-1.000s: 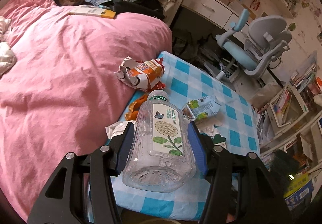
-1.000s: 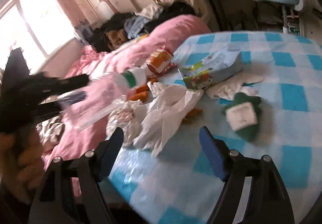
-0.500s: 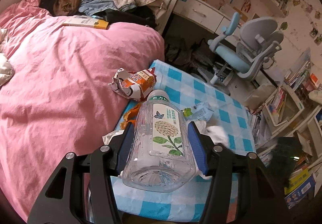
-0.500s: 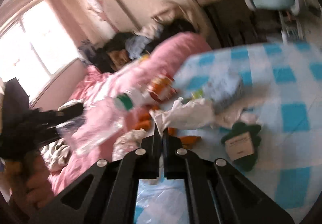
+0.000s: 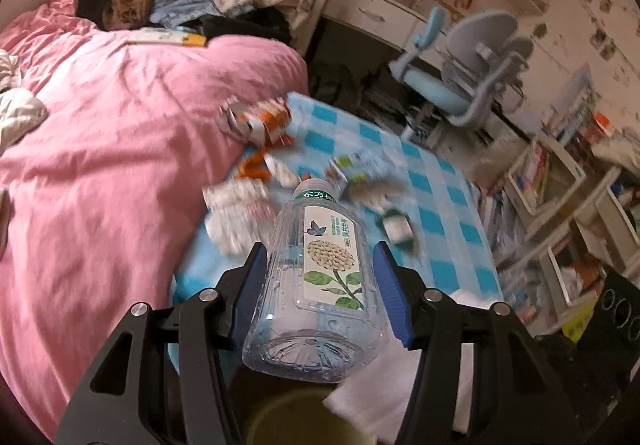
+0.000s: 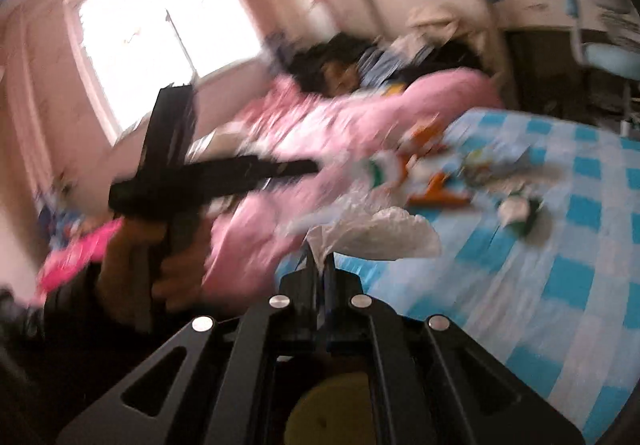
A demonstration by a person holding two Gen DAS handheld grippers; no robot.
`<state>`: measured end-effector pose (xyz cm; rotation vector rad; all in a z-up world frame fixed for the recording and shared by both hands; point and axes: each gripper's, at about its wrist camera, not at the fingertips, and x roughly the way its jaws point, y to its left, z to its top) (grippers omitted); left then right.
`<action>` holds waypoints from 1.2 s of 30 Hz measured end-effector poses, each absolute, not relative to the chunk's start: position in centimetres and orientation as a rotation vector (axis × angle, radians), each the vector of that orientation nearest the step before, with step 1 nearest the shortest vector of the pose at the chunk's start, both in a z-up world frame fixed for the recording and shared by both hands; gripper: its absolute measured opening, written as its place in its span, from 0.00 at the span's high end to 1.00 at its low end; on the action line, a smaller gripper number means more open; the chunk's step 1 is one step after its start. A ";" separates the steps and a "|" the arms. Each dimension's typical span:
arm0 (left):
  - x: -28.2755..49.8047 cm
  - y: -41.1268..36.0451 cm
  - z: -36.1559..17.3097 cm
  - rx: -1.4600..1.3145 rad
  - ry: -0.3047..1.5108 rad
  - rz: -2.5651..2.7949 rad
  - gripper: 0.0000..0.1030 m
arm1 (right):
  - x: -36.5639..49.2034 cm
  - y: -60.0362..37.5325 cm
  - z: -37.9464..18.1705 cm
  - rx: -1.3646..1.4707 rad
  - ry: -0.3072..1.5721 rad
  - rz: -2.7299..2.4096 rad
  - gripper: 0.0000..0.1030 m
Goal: Collect trash
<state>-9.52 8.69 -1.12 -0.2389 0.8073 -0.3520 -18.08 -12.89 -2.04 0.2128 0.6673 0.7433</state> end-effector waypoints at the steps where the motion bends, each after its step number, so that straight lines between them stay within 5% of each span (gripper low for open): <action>1: -10.4 8.4 -1.3 -0.227 0.815 -0.358 0.49 | -18.9 -12.4 -2.6 0.187 0.706 0.773 0.97; 13: -21.7 5.5 -6.6 -0.082 1.048 -0.354 0.49 | -21.2 -9.1 -10.1 -0.005 1.064 0.820 0.94; 14: -22.1 5.3 -7.2 -0.071 1.074 -0.347 0.49 | -21.1 -9.1 -10.5 -0.020 1.080 0.798 0.90; 16: -22.4 5.1 -8.3 -0.068 1.119 -0.341 0.49 | -20.9 -9.6 -10.9 -0.029 1.101 0.735 0.56; 17: -22.3 5.0 -8.7 -0.063 1.137 -0.339 0.49 | -20.6 -10.2 -10.9 -0.021 1.095 0.697 0.50; 23: -22.4 4.7 -8.5 -0.034 1.118 -0.329 0.34 | -20.8 -12.2 -9.6 0.050 1.013 0.622 0.49; 36: -18.9 6.5 -2.9 -0.084 0.880 -0.233 0.21 | -20.0 -14.2 -8.1 0.116 0.894 0.499 0.40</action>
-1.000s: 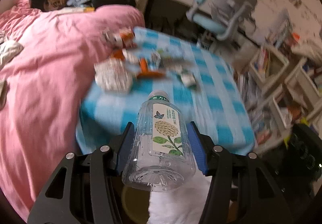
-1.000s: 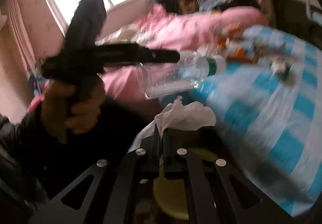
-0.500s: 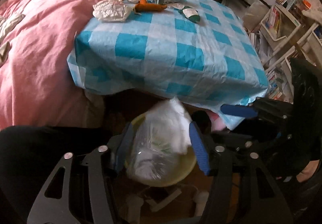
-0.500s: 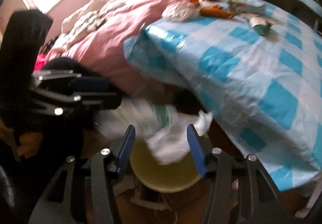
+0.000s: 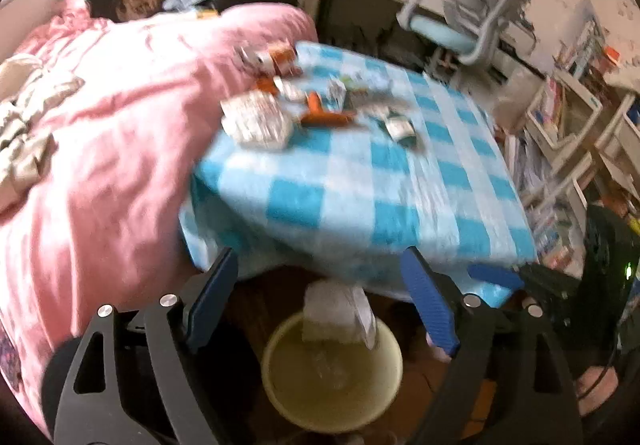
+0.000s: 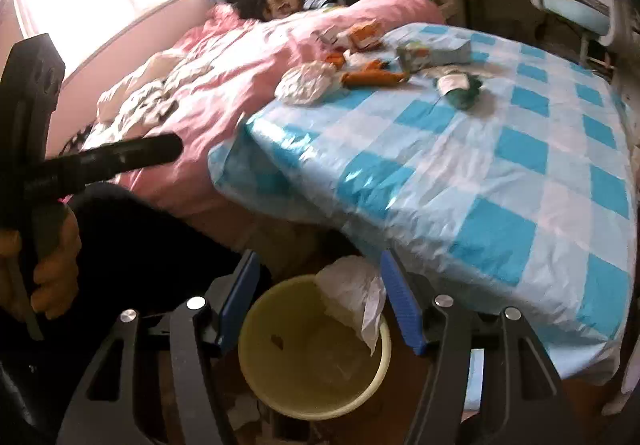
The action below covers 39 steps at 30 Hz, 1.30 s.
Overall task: Collect trash
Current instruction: 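Open the left gripper to drop the bottle into the yellow bucket, then reach the left gripper to the crumpled white paper and grasp it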
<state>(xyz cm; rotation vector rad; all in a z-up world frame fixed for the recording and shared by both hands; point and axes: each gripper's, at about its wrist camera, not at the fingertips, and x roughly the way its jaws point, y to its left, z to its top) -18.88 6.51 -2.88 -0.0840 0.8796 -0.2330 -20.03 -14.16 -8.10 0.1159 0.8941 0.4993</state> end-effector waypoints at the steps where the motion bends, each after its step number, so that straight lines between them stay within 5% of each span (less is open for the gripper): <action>1: -18.6 6.7 -2.5 -0.085 0.866 -0.225 0.21 | -19.9 -14.4 -8.0 0.126 0.885 0.490 0.40; 39: -8.8 7.6 -2.6 -0.077 0.775 -0.086 0.14 | -13.2 -11.8 -4.3 -0.003 0.628 0.449 0.32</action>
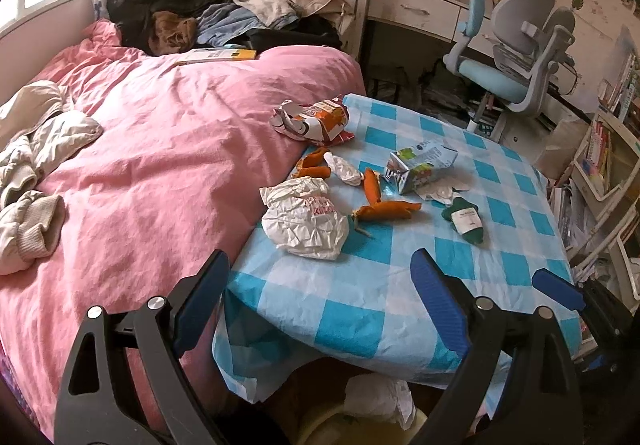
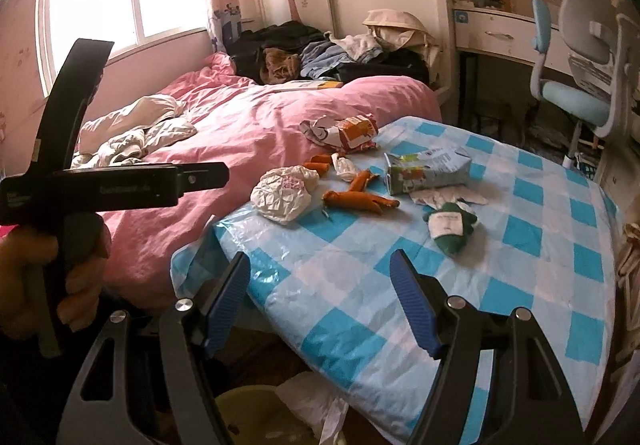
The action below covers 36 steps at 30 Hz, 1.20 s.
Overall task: Collect trash
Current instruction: 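Reach the left gripper to the crumpled white paper and grasp it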
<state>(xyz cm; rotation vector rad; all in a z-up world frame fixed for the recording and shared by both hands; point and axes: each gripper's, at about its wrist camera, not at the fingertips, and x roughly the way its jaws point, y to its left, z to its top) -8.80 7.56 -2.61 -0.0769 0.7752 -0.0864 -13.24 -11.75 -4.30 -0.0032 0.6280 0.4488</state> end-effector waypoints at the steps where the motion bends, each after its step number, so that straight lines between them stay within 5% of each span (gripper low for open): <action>1: -8.6 7.6 -2.7 -0.079 0.779 -0.086 0.14 | -13.0 -11.6 -4.3 -0.011 0.628 0.453 0.31; 36: 6.5 7.5 -8.0 -0.053 1.075 -0.084 0.14 | 1.2 -7.0 -9.2 -0.224 0.779 0.509 0.29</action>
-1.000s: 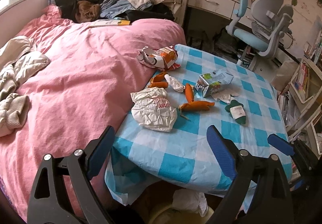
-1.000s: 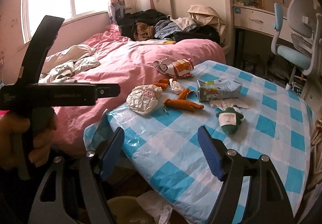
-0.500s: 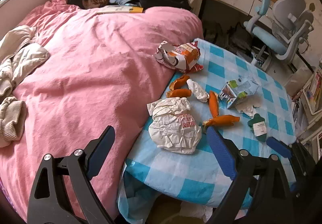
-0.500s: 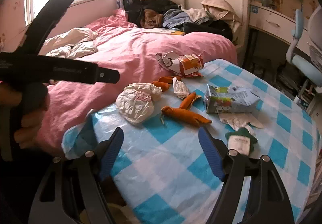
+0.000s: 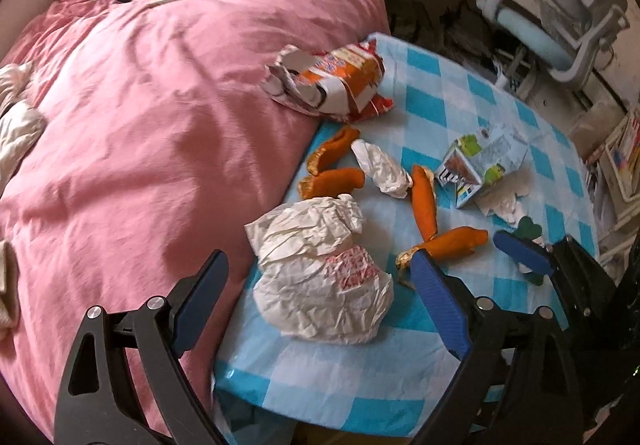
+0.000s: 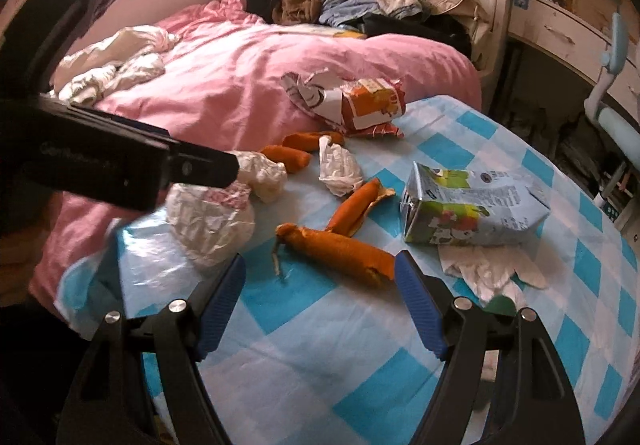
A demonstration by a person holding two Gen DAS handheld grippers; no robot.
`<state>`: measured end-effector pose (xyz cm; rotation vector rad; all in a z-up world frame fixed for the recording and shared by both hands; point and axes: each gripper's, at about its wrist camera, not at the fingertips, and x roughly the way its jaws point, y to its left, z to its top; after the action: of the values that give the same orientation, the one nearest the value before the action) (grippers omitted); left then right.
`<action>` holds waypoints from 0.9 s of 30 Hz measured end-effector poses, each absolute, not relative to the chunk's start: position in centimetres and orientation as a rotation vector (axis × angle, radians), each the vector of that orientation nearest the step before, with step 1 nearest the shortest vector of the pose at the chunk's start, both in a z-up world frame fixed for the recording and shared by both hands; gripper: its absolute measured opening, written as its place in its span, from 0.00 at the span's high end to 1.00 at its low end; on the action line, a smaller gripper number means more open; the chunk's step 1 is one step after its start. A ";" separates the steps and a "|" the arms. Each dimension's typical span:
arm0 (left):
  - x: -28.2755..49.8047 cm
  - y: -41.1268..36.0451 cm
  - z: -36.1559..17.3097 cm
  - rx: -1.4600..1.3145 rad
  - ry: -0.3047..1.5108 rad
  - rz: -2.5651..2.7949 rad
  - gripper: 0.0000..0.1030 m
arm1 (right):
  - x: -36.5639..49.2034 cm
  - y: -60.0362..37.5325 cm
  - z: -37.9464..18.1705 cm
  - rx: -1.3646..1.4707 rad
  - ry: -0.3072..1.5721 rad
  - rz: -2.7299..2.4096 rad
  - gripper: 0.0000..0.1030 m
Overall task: Collect trash
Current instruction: 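Reach the left gripper to the crumpled white paper and grasp it, then lift the crumpled paper with the left gripper and carry it over the bucket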
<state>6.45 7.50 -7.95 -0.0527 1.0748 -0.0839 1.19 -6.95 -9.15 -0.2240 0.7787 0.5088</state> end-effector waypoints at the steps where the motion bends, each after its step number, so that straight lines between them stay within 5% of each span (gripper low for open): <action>1: 6.8 7.3 -8.2 -0.042 1.085 -0.084 0.14 | 1.5 -6.7 -9.4 -0.238 0.785 0.509 0.29; 8: 8.8 7.1 -10.0 -0.029 1.155 -0.065 0.14 | 3.9 -6.6 -10.7 -0.268 0.833 0.511 0.29; 10: 9.1 7.5 -10.3 -0.058 1.171 -0.073 0.19 | 4.3 -6.8 -10.8 -0.259 0.842 0.515 0.29; 11: 9.3 7.6 -10.6 -0.065 1.184 -0.076 0.29 | 4.6 -6.9 -11.0 -0.253 0.858 0.520 0.29; 15: 9.6 7.7 -10.8 -0.073 1.201 -0.099 0.66 | 4.9 -6.8 -11.2 -0.246 0.886 0.544 0.45; 19: 9.4 7.7 -10.1 -0.102 1.178 -0.132 0.76 | 4.4 -6.7 -10.8 -0.273 0.907 0.560 0.85; 27: 8.1 8.2 -7.6 -0.165 1.077 -0.159 0.77 | 2.0 -8.0 -9.6 -0.224 0.895 0.583 0.89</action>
<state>8.11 8.21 -7.60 -0.1649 1.0770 -0.1589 1.99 -8.00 -9.62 -0.2236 0.8954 0.5826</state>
